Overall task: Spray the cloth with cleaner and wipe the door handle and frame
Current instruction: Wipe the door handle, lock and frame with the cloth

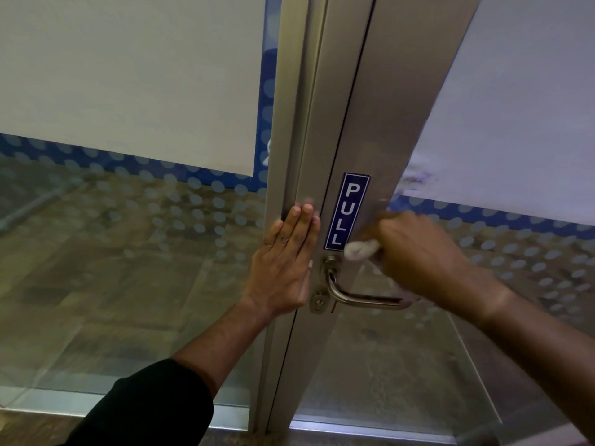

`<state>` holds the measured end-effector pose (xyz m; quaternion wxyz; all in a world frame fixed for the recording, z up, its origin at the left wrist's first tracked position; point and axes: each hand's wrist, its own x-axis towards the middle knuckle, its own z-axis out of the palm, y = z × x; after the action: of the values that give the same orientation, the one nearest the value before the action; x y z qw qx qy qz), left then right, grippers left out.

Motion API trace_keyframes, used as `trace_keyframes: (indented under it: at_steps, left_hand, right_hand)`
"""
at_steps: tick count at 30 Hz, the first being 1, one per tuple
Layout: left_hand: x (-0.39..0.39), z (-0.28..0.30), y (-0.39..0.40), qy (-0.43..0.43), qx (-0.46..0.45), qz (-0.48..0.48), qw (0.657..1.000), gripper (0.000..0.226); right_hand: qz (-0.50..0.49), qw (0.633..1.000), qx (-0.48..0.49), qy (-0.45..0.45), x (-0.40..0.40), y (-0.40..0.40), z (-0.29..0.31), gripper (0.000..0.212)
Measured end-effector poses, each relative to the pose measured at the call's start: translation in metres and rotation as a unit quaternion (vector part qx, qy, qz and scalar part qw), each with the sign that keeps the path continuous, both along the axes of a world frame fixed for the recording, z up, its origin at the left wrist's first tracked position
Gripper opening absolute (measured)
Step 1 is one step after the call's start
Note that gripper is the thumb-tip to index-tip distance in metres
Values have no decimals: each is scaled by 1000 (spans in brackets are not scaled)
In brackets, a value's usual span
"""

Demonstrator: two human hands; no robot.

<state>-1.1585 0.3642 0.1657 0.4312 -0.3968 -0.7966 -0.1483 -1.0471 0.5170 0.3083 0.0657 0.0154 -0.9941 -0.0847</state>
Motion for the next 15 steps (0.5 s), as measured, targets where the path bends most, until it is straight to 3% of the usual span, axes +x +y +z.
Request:
trace_keyframes:
  at_steps: [4,7,10,12,15]
  left_hand:
    - [-1,-1,1,0,2,-3,1000,82]
    - [-2,-3,2,6,8,-6,1000,86]
    - [-2,-4,3,-5,9,-9,1000,87]
    - [-1,-6,3,-16,11,-11,1000,87]
    - [1,-11,4,-21,14,-15,1000,77]
  right_hand:
    - [2,998,-57,13,8,5,7,21]
    - [11,999,-38,8,10,-1,-3,9]
    - [71,997,-25,-23,7,-10,-19,28]
    - [97,994,13,-43,2,-17,-25,28]
    - [81,994,18,-64,-7,-23,-32,57]
